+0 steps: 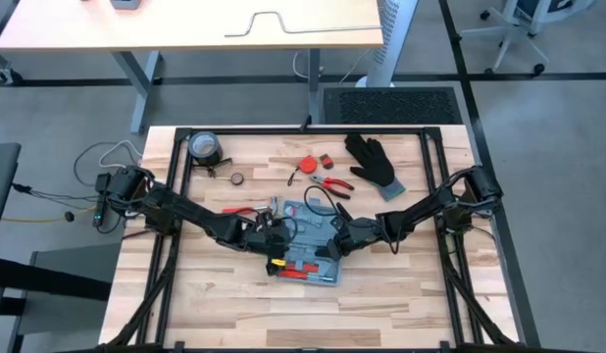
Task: Prefit tool cases
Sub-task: Remove the transparent screwdriver from the gray toolbox
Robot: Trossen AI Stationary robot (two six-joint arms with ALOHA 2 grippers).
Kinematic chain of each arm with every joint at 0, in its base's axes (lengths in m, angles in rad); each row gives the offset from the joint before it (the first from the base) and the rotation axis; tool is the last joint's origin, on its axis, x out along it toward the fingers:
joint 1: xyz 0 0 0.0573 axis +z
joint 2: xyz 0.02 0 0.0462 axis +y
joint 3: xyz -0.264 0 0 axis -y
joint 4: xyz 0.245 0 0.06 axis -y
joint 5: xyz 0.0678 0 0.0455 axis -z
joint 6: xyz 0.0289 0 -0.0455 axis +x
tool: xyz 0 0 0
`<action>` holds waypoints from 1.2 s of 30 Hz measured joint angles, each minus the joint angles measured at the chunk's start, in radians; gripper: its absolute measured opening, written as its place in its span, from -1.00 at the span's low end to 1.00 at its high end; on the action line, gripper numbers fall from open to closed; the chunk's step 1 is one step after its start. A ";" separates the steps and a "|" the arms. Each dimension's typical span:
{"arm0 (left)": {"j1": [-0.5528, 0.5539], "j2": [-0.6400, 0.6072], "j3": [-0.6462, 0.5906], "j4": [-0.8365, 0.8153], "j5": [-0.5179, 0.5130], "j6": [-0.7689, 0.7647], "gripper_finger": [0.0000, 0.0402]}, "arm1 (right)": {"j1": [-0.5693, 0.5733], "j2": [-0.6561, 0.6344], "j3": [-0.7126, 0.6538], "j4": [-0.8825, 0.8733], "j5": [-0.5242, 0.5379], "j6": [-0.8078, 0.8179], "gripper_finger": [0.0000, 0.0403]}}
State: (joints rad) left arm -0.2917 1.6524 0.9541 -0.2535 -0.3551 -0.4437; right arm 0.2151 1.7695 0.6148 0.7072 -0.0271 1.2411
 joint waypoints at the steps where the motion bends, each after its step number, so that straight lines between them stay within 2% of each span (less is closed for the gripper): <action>1: 0.004 0.000 0.004 -0.006 -0.008 0.026 -0.19 | 0.000 0.000 0.000 -0.014 0.000 -0.001 -0.45; 6: 0.007 0.002 0.007 -0.001 0.028 0.066 -0.11 | 0.006 0.001 0.002 -0.050 -0.001 0.000 -0.45; 14: 0.007 0.002 0.008 -0.023 0.079 0.105 -0.10 | 0.008 0.000 0.003 -0.077 -0.012 -0.005 -0.45; 21: 0.007 0.002 0.009 -0.143 0.139 0.126 -0.10 | 0.032 0.001 0.002 -0.149 -0.030 -0.012 -0.45; 27: 0.007 0.002 0.009 -0.136 0.213 0.126 -0.10 | 0.048 0.000 0.004 -0.209 -0.031 0.004 -0.45; 33: 0.007 0.002 0.005 -0.063 0.336 0.105 -0.10 | 0.035 -0.002 0.001 -0.228 -0.058 -0.005 -0.45; 36: 0.007 0.002 0.005 -0.063 0.340 0.082 -0.10 | 0.019 -0.002 0.002 -0.260 -0.067 -0.015 -0.45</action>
State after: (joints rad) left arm -0.2844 1.6539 0.9588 -0.3161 -0.0151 -0.3616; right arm 0.2337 1.7673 0.6163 0.4475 -0.0940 1.2265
